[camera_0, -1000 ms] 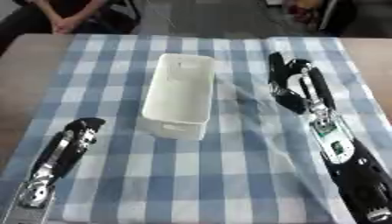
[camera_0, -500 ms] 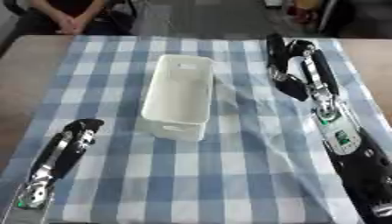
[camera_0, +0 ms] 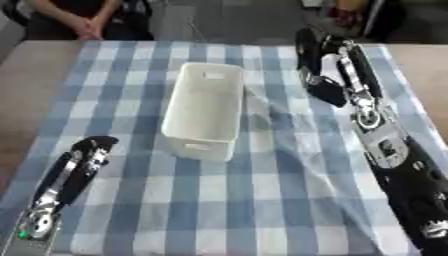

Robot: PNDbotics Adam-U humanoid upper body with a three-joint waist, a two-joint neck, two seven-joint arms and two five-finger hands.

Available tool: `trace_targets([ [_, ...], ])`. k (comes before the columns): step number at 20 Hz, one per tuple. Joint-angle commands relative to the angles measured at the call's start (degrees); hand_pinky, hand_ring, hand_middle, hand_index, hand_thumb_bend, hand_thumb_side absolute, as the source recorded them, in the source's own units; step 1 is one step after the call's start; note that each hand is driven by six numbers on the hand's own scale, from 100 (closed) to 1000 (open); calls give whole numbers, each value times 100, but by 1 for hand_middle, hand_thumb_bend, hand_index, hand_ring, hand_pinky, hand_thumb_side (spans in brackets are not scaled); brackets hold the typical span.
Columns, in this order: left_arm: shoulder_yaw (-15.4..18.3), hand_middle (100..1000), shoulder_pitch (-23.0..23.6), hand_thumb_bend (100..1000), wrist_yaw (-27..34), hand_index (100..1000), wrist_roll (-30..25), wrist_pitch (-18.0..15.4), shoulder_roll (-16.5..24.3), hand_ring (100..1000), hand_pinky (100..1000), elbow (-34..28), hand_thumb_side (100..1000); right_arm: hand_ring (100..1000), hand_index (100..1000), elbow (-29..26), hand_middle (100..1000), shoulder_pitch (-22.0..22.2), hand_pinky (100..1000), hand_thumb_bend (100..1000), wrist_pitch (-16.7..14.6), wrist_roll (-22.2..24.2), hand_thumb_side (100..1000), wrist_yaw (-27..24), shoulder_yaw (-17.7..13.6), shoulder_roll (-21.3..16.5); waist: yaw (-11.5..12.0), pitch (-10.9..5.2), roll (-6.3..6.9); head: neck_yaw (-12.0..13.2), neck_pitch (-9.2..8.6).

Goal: Pick up objects on the table and place them in the box.

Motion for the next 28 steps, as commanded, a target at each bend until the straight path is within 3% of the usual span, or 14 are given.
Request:
trace_targets([
  [1,-32,802,-78,1000,-19,809,-42,-21,53,792,682,-47,1000,559,436,43,557,-378,733,100,-133,167,441,104,184,-20,16,-74,31,-105,5],
  [11,-99,802,-144,1000,0,810,-107,-44,1,792,682,-54,1000,558,436,912,559,-1033,734,100,-368,289,463,455,318,284,101,6,109,-223,5],
  [28,-142,803,-192,1000,17,810,-160,-59,-46,793,683,-57,1000,559,437,1551,561,-1296,737,100,-695,270,468,901,406,748,161,47,191,-318,5],
])
